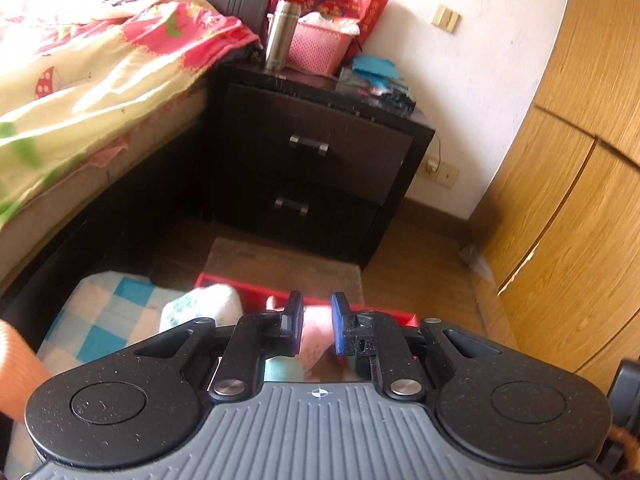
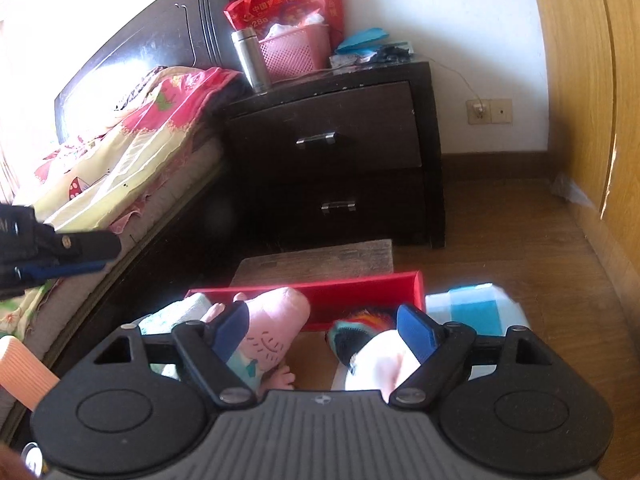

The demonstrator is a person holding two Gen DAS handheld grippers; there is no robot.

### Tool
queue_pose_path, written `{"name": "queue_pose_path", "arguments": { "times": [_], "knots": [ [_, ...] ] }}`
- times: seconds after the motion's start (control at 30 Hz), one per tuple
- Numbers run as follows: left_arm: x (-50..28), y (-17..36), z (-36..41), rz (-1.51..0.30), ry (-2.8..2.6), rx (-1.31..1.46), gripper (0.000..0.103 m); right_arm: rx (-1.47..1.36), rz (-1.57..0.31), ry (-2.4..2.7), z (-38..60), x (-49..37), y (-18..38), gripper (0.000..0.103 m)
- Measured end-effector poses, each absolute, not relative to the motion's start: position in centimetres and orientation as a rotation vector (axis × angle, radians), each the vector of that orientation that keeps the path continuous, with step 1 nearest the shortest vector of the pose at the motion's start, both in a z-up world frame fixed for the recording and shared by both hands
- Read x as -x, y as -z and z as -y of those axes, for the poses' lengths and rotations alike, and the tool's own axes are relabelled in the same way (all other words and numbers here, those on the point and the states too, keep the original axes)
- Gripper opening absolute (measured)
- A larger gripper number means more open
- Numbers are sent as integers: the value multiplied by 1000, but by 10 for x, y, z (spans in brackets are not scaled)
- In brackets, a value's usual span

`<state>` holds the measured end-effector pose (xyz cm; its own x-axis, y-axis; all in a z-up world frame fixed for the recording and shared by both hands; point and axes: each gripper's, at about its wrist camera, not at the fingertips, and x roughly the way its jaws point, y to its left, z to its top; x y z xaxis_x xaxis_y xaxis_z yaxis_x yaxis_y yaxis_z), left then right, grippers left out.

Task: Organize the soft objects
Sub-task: 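Open both grippers to drop the towel and teddy bear into the box, then move both grippers from the box toward the blue mask and pink towel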

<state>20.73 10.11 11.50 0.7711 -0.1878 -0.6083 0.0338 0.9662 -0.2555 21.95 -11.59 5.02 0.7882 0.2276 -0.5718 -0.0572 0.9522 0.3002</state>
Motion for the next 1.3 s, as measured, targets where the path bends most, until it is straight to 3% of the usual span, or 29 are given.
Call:
{"name": "queue_pose_path", "arguments": {
  "times": [0.3,0.53,0.77,0.9,1.3],
  "knots": [
    [-166,-79,-104,-821,92,172,14,-296,-667,-170,114,-191,-56,60],
    [-147,-80,-113,-812,111,204,14,-298,-654,-167,121,-161,-61,60],
    [-144,-108,-107,-748,204,272,38,-283,-670,-189,125,-145,-63,60],
    [-132,-119,-99,-714,234,250,60,-269,-657,-195,132,-133,-67,61],
    [-110,-97,-92,-775,209,185,57,-288,-692,-188,147,-112,-59,61]
  ]
}}
